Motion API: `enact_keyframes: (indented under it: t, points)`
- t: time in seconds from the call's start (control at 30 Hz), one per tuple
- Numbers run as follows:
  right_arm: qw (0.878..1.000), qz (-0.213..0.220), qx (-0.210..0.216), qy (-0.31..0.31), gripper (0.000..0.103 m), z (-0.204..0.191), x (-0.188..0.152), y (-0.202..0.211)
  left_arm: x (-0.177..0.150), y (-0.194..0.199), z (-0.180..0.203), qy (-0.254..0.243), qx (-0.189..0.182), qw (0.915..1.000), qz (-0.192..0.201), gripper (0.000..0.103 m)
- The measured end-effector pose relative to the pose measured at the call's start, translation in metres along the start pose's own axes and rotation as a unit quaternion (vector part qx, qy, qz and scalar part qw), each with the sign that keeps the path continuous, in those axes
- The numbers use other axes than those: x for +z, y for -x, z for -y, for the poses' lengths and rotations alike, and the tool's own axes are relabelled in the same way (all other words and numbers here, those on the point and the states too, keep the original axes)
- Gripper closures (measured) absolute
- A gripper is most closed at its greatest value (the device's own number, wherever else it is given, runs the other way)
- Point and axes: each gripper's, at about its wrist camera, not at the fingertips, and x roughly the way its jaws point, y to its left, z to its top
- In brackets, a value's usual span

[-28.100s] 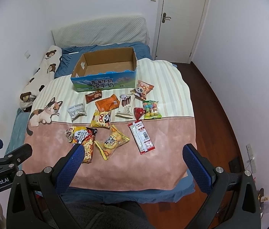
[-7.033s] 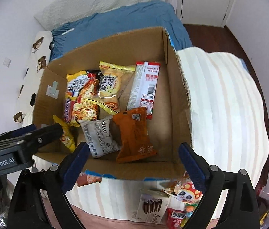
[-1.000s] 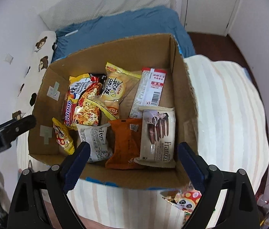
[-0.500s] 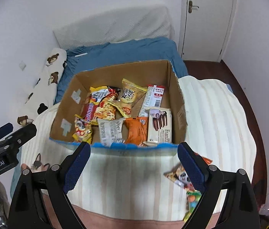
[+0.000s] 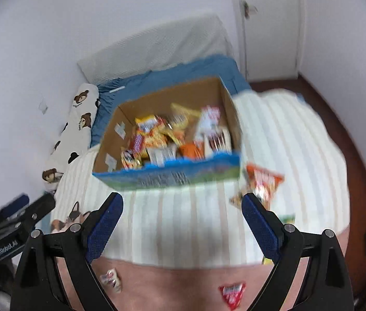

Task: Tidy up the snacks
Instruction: 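Grasp the candy-ball bag with the right gripper while the left grasps the small white pack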

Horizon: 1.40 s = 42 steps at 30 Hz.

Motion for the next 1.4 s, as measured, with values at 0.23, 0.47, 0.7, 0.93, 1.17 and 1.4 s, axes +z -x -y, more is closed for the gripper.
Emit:
enact_keyframes:
  t: [0.23,0.47,0.7,0.93,1.17,1.4]
  points:
    - [0.99,-0.071,-0.039,-0.119,0.008,0.098,-0.05,-0.044,-0.053,-0.05,-0.02,0.046,0.034,0.9963,-0.065,0.006]
    - [0.979,-0.122,-0.11,-0.122,0.008,0.158,-0.064,-0.106,-0.099,-0.1,-0.033,0.084,0.051,0.9852,-0.14,0.006]
    - [0.971,-0.17,-0.147,-0.082,0.04,0.171,-0.078,-0.158,-0.119,-0.102,-0.047,0.106,0.066,0.9789,-0.161,0.006]
    - [0.979,-0.18,-0.084,-0.041,0.043,0.113,-0.112,-0.149,-0.117,-0.08,-0.097,0.136,0.094,0.9752,-0.147,0.006]
    - [0.976,-0.218,-0.021,0.023,0.044,0.032,-0.149,-0.164,-0.156,-0.102,-0.125,0.175,0.051,0.9568,-0.227,0.006]
    - [0.968,-0.245,-0.016,0.057,0.043,-0.009,-0.176,-0.17,-0.204,-0.166,-0.116,0.225,-0.022,0.9212,-0.317,0.006]
